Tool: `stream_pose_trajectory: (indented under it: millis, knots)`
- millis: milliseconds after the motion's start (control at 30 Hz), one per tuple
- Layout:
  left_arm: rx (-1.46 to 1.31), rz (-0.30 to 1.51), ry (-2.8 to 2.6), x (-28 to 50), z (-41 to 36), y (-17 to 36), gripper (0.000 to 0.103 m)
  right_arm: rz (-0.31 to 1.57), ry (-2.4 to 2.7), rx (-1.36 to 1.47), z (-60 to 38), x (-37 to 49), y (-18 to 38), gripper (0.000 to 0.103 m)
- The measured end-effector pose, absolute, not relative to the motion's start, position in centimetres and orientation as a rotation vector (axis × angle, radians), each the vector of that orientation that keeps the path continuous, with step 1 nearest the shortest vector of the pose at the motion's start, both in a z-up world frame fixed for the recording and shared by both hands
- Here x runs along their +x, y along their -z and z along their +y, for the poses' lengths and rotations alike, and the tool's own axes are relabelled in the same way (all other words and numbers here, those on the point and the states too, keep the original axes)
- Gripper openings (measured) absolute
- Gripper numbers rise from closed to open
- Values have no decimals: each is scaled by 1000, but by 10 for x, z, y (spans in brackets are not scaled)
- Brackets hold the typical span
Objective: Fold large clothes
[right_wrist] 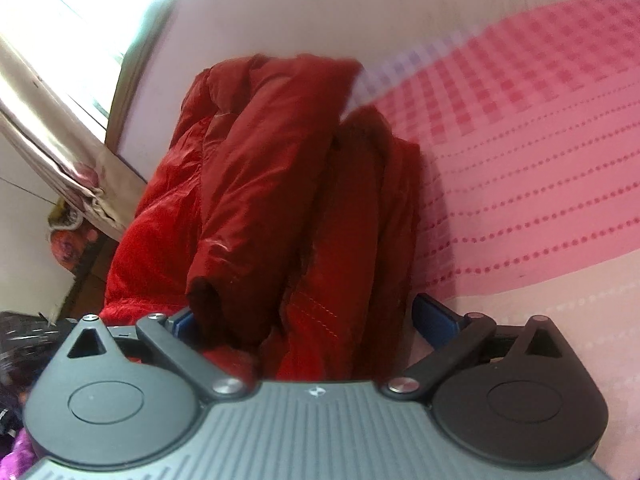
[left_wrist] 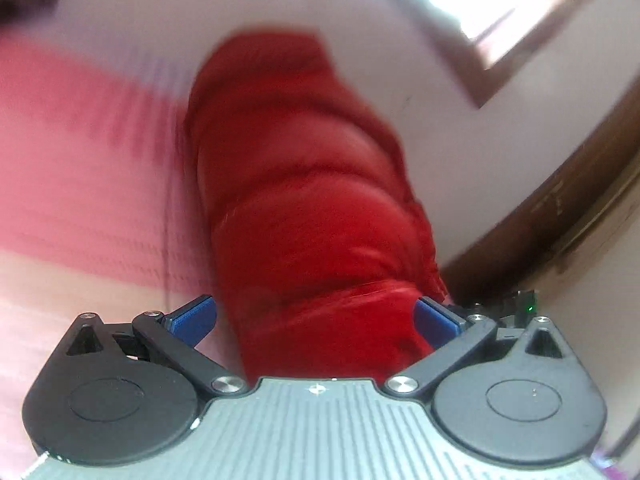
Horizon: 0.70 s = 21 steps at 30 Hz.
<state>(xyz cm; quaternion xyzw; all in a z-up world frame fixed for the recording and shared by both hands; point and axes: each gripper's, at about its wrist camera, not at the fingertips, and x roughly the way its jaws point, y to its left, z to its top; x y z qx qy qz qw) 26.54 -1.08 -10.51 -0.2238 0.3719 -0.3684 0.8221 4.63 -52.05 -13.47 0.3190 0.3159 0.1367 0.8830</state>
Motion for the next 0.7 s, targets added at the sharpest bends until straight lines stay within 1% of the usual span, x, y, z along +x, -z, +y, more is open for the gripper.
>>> stream_pose_trajectory:
  millis: [167,267,433,567,600,633,667,700]
  knots:
    - [-616,903,928,310,-16,141,103,648,-331,679,-523,52,138,103]
    - [-651,949,973,329,-23,153,103,649,-363,678,-522,57,140,103]
    - [-611,988,987,345,-38,151,103,649,-409,672,-518,70,141,103]
    - [-537,967,920,338,-46,144,103,624,-408,629,-508,73,140,103]
    - [-490,944,903,328,-49,143,103,613,-398,606,-504,71,139,101]
    - [-447,921,881,322,-52,139,103,596,-388,579,-500,68,138,95]
    - [-418,902,856,316,-54,136,102,578,-378,556,-497,63,135,92]
    - [-398,888,831,311,-56,133,100,564,-370,540,-494,60,133,85]
